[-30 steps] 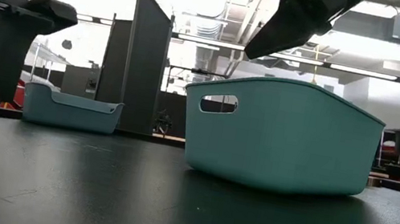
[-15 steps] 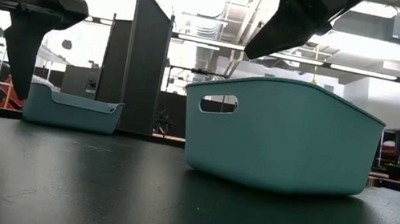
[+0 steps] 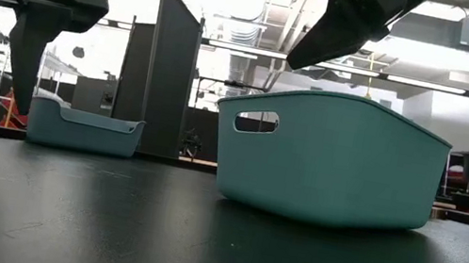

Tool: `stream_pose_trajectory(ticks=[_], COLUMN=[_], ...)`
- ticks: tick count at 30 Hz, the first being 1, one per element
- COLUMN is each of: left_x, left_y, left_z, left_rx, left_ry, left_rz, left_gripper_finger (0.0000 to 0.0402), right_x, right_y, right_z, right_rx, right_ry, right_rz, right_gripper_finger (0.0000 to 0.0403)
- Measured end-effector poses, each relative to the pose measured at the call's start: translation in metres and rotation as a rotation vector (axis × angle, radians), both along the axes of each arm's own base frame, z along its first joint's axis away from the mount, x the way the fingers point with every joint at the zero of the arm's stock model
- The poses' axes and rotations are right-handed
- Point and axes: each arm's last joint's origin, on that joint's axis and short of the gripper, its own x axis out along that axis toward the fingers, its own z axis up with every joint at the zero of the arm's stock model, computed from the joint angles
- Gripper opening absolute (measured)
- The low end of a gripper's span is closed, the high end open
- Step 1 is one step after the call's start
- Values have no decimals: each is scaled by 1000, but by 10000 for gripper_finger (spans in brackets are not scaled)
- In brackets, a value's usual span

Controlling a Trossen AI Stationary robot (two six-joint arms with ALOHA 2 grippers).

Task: Sort batteries
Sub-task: Put the silver battery into the blue bin

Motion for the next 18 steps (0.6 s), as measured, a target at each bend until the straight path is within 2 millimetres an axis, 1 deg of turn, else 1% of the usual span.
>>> stream_pose_trajectory(ticks=[9,18], left_x=[0,1], left_y=[0,4], left_z=[0,0], left_rx=[27,38], left_ry=[-8,-3], left_rz=[-27,-5], left_gripper_finger=[258,258], right_x=[0,0], right_y=[0,0], right_z=[0,0], right_rx=[-1,-1], right_ry=[2,2], right_rz=[0,0], right_gripper_finger=[207,207])
